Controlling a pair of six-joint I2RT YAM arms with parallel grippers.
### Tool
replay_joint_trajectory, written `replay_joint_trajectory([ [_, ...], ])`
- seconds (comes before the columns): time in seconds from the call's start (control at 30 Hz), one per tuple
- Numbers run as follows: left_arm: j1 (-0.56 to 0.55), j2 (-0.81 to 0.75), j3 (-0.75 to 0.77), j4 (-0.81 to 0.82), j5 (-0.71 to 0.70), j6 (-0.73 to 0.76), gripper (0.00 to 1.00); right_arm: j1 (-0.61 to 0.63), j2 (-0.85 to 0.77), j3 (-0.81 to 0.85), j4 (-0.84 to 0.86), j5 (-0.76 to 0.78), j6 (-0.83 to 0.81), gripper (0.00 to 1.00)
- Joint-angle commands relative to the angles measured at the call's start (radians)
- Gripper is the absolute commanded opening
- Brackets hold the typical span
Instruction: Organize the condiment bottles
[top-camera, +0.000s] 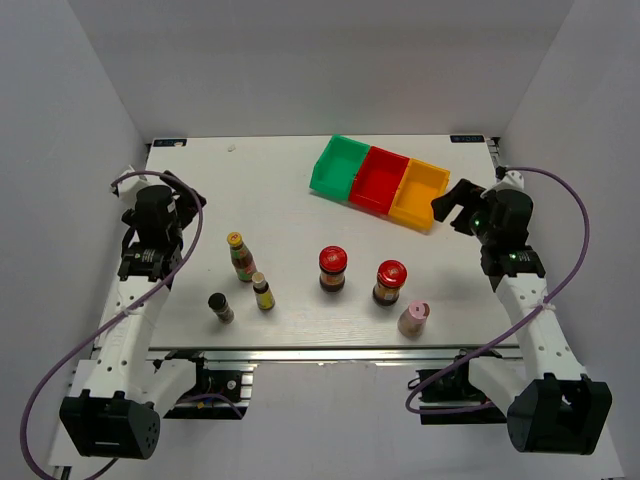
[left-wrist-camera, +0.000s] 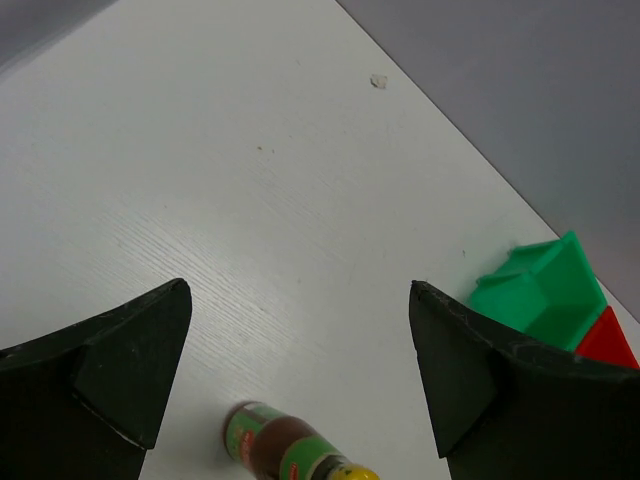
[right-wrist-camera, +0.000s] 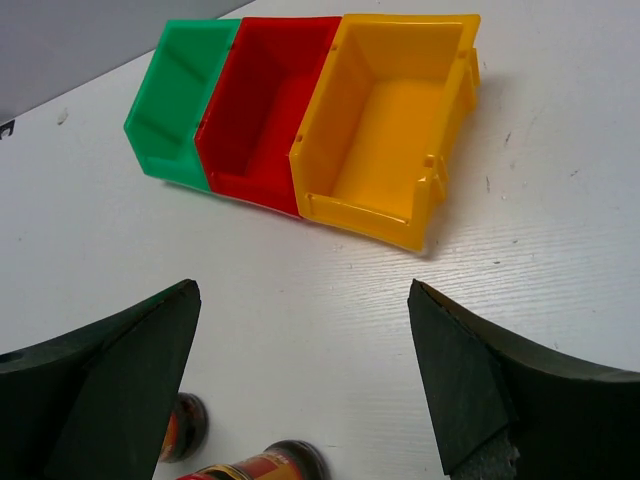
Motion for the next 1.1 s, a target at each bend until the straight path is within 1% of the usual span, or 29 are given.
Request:
replay_joint_trajectory([
  [0.0,0.001,0.001,0.048,-0.043,0.124,-0.054,0.98,-0.003,0.008,0.014,0.067,-0.035,-0.006,0.89],
  [0.03,0.001,0.012,0.056,-0.07,0.152,-0.062,0.98,-0.003,0.014,0.021,0.069,-0.036,-0.006,0.89],
  [0.07,0.001,0.02,0.068,-0.086,0.208,-0.071,0.98,-0.001,0.02,0.04,0.072,-0.041,-0.006,0.89],
  [0.1,-0.005,0.029,0.075,-0.104,0.234,-0.071,0.98,-0.003,0.033,0.047,0.078,-0.046,-0.006,0.89],
  [0.13,-0.008,0.047,0.085,-0.159,0.247,-0.073,0.98,-0.001,0.036,0.055,0.087,-0.059,-0.005,0.89],
  [0.23,-0.029,0.046,0.124,-0.268,0.221,-0.064,0.98,-0.003,0.046,0.05,0.146,-0.078,-0.011,0.89],
  [0.3,-0.055,0.009,0.128,-0.288,0.181,-0.022,0.98,-0.003,0.056,0.047,0.167,-0.082,-0.014,0.89],
  [0.33,-0.064,0.0,0.131,-0.301,0.186,-0.005,0.98,-0.003,0.06,0.047,0.169,-0.085,-0.012,0.89],
  [0.43,-0.132,-0.014,0.131,-0.333,0.154,0.051,0.98,-0.003,0.079,0.058,0.17,-0.105,-0.017,0.89],
  [0.47,-0.194,-0.014,0.128,-0.336,0.118,0.055,0.98,-0.003,0.083,0.061,0.167,-0.107,-0.026,0.89],
  [0.5,-0.228,-0.012,0.122,-0.327,0.082,0.08,0.98,-0.003,0.085,0.06,0.164,-0.104,-0.028,0.89],
  [0.53,-0.259,-0.003,0.125,-0.328,0.081,0.091,0.98,-0.003,0.086,0.058,0.166,-0.101,-0.029,0.89],
  [0.57,-0.317,0.021,0.133,-0.331,0.09,0.116,0.98,-0.001,0.088,0.054,0.169,-0.101,-0.031,0.89],
  [0.6,-0.346,0.035,0.136,-0.331,0.091,0.128,0.98,-0.001,0.089,0.052,0.169,-0.101,-0.032,0.89],
  [0.63,-0.374,0.049,0.139,-0.344,0.062,0.13,0.98,-0.003,0.091,0.052,0.167,-0.102,-0.035,0.89],
  [0.67,-0.424,0.063,0.142,-0.354,0.034,0.13,0.98,-0.003,0.095,0.052,0.164,-0.101,-0.04,0.89],
  [0.7,-0.445,0.073,0.144,-0.371,-0.001,0.122,0.98,-0.003,0.097,0.053,0.163,-0.102,-0.046,0.89],
  [0.73,-0.459,0.09,0.148,-0.403,-0.076,0.111,0.98,-0.003,0.099,0.057,0.154,-0.09,-0.047,0.89],
  [0.8,-0.471,0.095,0.151,-0.422,-0.118,0.087,0.98,-0.003,0.1,0.055,0.155,-0.081,-0.052,0.89],
  [0.93,-0.471,0.067,0.139,-0.416,-0.133,0.085,0.98,-0.001,0.109,0.06,0.147,-0.075,-0.061,0.89],
  [1.07,-0.471,0.093,0.106,-0.414,-0.14,0.07,0.98,-0.003,0.117,0.058,0.147,-0.078,-0.061,0.89],
])
